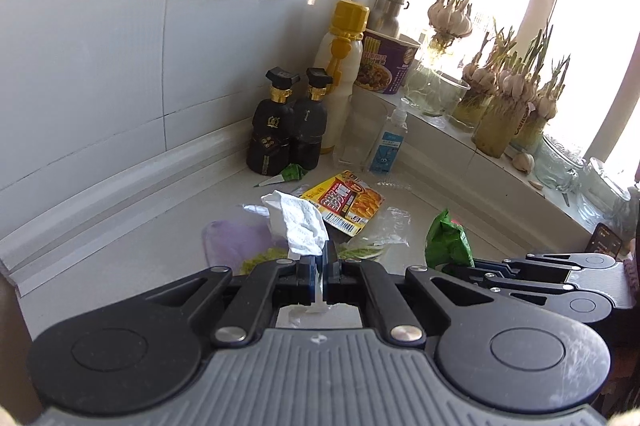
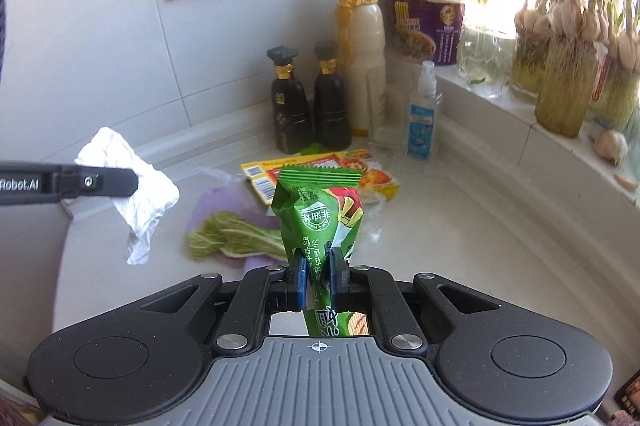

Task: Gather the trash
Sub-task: 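Carry the green packet and tissue down over the white bin with both tools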

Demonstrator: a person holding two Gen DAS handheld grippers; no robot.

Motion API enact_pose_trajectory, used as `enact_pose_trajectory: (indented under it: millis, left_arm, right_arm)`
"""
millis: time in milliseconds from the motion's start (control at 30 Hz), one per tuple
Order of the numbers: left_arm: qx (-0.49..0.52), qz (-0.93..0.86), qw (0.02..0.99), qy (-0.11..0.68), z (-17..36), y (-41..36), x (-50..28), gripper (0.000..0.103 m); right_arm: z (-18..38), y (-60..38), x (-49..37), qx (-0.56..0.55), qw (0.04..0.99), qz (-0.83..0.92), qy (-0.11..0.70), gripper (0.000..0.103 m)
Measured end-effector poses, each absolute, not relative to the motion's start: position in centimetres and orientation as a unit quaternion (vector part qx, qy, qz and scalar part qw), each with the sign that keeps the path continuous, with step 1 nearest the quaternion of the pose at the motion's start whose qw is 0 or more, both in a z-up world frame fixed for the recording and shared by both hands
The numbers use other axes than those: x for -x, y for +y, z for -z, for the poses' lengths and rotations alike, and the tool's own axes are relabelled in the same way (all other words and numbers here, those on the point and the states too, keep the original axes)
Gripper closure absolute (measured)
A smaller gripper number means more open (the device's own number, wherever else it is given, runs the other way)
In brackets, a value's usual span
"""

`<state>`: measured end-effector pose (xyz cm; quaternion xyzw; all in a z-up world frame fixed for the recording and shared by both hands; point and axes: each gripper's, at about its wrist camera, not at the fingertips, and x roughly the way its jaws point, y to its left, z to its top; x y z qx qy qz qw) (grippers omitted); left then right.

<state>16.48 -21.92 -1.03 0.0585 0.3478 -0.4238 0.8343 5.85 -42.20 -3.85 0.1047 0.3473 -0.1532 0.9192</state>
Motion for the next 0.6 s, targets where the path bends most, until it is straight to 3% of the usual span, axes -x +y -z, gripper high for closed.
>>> enact_pose_trajectory:
  millis: [600]
  left_arm:
    - [-0.040,0.385,0.831,0.399,3.2,-14.1,-13.9,0.100]
  right_arm:
    - [4.4,-35.5,-5.6,-0.142,0.903,0.097,0.395,0.094]
